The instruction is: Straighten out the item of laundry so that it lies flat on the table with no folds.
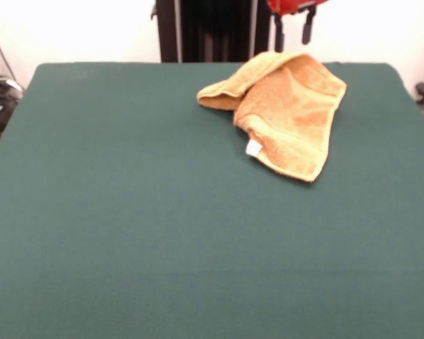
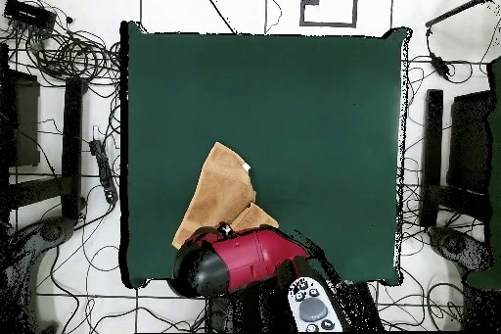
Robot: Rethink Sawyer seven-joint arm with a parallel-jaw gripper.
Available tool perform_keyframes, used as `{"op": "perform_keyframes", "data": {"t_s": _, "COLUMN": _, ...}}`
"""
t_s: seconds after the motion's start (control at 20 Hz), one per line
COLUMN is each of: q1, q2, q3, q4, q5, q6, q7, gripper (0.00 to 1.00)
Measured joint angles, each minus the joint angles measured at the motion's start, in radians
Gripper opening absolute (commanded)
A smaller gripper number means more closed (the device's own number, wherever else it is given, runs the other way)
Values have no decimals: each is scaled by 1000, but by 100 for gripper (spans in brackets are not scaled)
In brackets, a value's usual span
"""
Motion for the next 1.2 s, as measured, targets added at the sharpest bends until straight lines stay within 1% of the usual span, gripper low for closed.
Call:
{"op": "perform_keyframes", "data": {"t_s": 0.65, "q1": -3, "q2": 0, "q3": 0, "q4": -5, "q5": -1, "q6": 12, "q7": 0, "gripper": 100}}
{"op": "perform_keyframes", "data": {"t_s": 0.85, "q1": -3, "q2": 8, "q3": 0, "q4": -8, "q5": -12, "q6": 12, "q7": 0, "gripper": 100}}
{"op": "perform_keyframes", "data": {"t_s": 1.2, "q1": -1, "q2": 50, "q3": 0, "q4": -11, "q5": -53, "q6": 12, "q7": 0, "gripper": 100}}
